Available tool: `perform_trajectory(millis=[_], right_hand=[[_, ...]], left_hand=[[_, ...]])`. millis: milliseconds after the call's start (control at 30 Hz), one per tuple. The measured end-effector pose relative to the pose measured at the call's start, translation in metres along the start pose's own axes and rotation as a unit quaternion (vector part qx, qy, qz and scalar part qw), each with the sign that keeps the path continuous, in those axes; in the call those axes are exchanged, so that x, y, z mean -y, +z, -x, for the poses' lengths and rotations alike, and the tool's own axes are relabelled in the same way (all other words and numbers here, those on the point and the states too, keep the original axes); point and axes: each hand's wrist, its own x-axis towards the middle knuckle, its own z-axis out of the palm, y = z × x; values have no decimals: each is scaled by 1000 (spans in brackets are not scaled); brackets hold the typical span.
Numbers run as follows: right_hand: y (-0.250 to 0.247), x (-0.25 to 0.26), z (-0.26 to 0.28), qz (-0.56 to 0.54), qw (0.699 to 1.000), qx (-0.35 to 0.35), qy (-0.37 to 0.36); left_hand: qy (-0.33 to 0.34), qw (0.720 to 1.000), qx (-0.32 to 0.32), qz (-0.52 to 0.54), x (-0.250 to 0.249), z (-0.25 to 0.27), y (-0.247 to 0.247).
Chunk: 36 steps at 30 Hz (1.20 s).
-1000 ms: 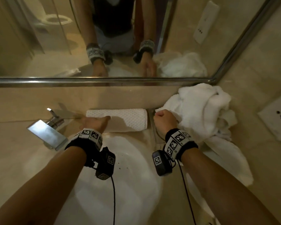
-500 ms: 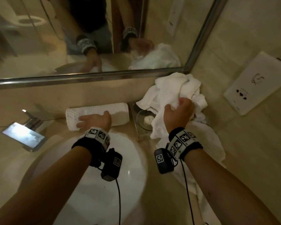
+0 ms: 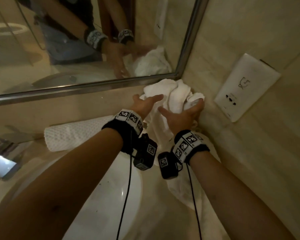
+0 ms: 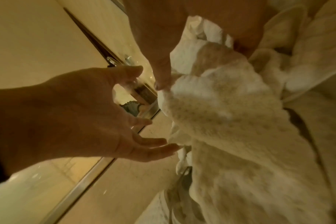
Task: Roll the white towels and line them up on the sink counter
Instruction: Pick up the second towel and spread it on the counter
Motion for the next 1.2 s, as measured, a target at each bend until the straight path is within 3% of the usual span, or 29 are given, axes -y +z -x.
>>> perform_trajectory(millis=[133,233,367,533,667,767,867,1000,1200], right_hand=[[-6,24,-11,-34,992,57,103],[-12,36,-16,-100,988,69,91],[-17,57,-7,-196,972,110,67],[-13,84,19,-310,931,192,34],[-11,94,63,-336,894,287,74],[-12,98,108,-325,879,340,84],[-6,102,162,-322,879,346,69],[3,106,240,-333,867,363,73],[14,123,374,-357,811,462,31]], left_hand=[[-52,995,52,71,-1,3,2],[-73,989,96,90,3,4,0],[-45,985,125,112,-2,21,-5],[40,961,175,210,-25,52,-31],[93,961,161,206,-20,87,-67],[132,970,106,175,0,112,-107],[165,970,43,174,23,145,-154],[227,962,-1,149,55,212,-217],[255,951,-60,166,118,330,-321]])
